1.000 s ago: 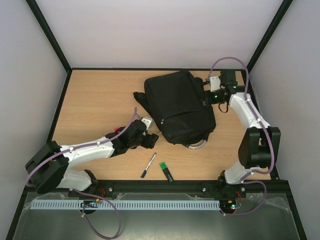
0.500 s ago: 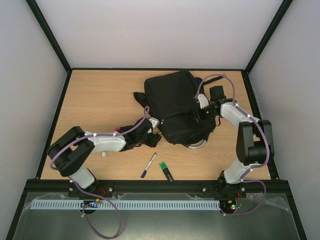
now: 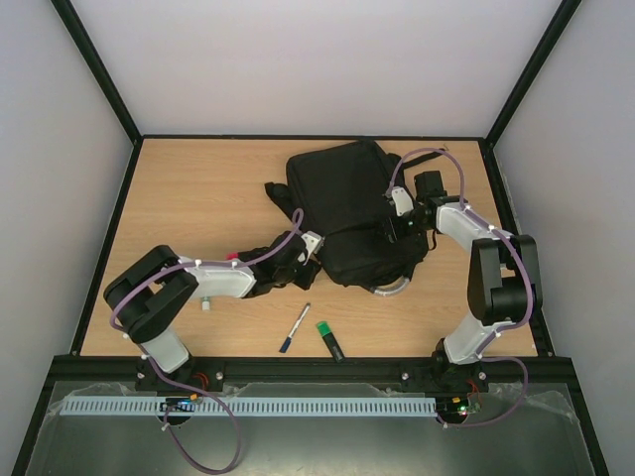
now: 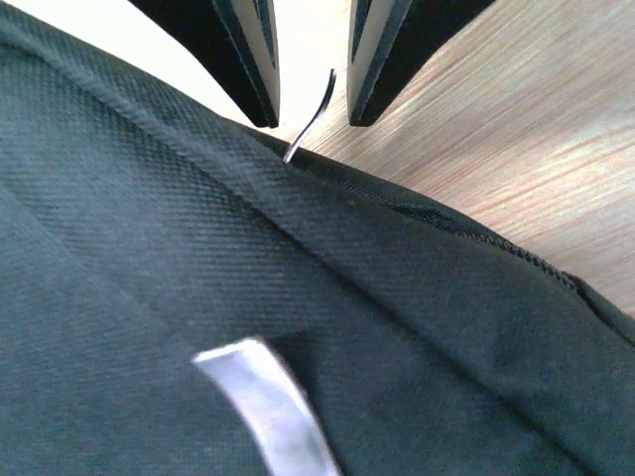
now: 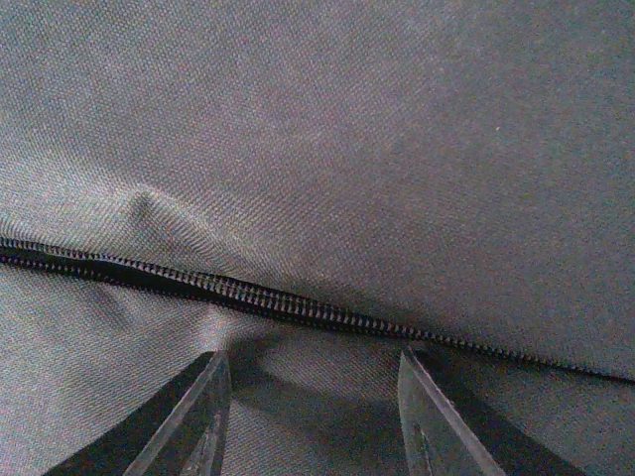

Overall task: Pack the student bag
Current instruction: Zip the student bag at the center of the board.

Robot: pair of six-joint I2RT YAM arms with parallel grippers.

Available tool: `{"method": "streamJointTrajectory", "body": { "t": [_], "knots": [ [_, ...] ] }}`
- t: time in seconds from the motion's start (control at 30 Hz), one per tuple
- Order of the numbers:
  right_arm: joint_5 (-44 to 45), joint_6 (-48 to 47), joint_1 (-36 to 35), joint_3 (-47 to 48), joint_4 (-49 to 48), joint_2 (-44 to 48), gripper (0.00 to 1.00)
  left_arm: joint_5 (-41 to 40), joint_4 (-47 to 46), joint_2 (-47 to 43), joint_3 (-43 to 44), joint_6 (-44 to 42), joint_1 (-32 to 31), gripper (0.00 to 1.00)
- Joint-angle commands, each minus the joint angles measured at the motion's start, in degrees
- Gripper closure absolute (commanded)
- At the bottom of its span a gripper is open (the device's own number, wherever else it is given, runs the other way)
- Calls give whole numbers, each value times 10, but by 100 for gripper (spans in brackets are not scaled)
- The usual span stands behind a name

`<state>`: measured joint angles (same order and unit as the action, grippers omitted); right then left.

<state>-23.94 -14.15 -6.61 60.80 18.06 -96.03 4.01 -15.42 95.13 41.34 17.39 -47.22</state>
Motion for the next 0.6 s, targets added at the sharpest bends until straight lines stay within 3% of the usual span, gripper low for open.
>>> {"method": "streamJointTrajectory", "body": {
  "t": [0.0,0.2,0.57],
  "knots": [
    [4,-3,2,-9,7,-11,54,-2,-12,12,15,-5,3,84],
    [7,-2,3,-9,7,-13,54,-17,-6,-3,2,0,2,98],
    [25,10,9,0,14,-37,58,5,21,-82,-65,12,-29,98]
  ]
}}
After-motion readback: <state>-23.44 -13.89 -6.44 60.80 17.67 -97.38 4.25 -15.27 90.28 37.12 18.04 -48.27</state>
